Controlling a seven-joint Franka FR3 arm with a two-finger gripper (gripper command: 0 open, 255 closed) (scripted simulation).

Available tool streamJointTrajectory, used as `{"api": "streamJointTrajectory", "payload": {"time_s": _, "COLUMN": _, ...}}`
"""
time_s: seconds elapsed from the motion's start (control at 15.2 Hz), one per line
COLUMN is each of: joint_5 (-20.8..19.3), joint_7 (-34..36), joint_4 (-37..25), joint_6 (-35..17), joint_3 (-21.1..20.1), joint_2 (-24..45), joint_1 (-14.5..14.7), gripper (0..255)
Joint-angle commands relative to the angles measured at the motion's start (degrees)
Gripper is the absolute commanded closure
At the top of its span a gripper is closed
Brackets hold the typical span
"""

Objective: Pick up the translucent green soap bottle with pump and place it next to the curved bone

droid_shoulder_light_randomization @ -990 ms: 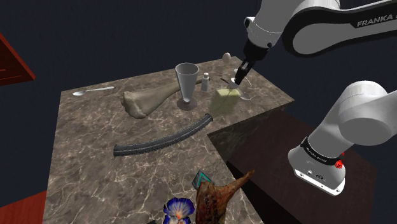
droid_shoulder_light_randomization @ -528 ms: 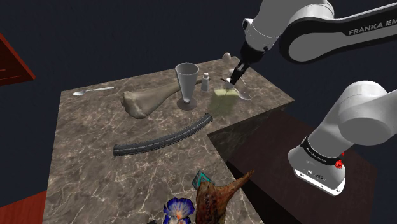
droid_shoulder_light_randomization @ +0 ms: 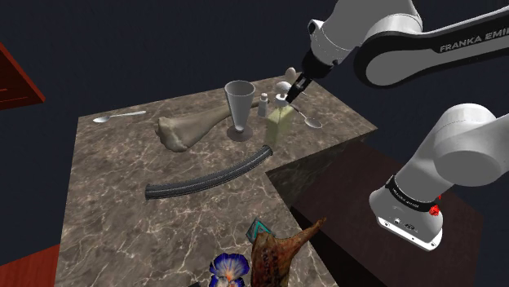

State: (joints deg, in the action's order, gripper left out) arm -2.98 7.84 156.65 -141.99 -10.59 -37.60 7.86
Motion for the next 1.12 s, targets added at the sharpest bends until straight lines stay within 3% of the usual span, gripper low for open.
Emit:
{"api": "streamJointTrajectory", "payload": {"time_s": 0.0, "joint_5": 0.01, "joint_7": -0.01, "joint_4": 0.78, "joint_6": 9.99, "joint_3": -0.20, "joint_2": 1.09, "joint_1": -0.03, "gripper": 0}}
{"api": "streamJointTrajectory", "payload": {"time_s": 0.2, "joint_5": -0.32, "joint_7": -0.03, "joint_4": -1.11, "joint_6": 9.15, "joint_3": -0.31, "joint_2": 3.76, "joint_1": -0.56, "gripper": 0}}
{"api": "streamJointTrajectory", "payload": {"time_s": 0.26, "joint_5": 0.22, "joint_7": -0.28, "joint_4": 1.12, "joint_6": 10.81, "joint_3": -0.12, "joint_2": -0.13, "joint_1": 0.06, "gripper": 0}}
{"api": "streamJointTrajectory", "payload": {"time_s": 0.53, "joint_5": 1.03, "joint_7": -0.79, "joint_4": -3.28, "joint_6": 19.87, "joint_3": 0.18, "joint_2": -4.78, "joint_1": 1.02, "gripper": 0}}
{"api": "streamJointTrajectory", "payload": {"time_s": 1.06, "joint_5": 1.03, "joint_7": -0.79, "joint_4": -3.28, "joint_6": 19.87, "joint_3": 0.18, "joint_2": -4.78, "joint_1": 1.02, "gripper": 0}}
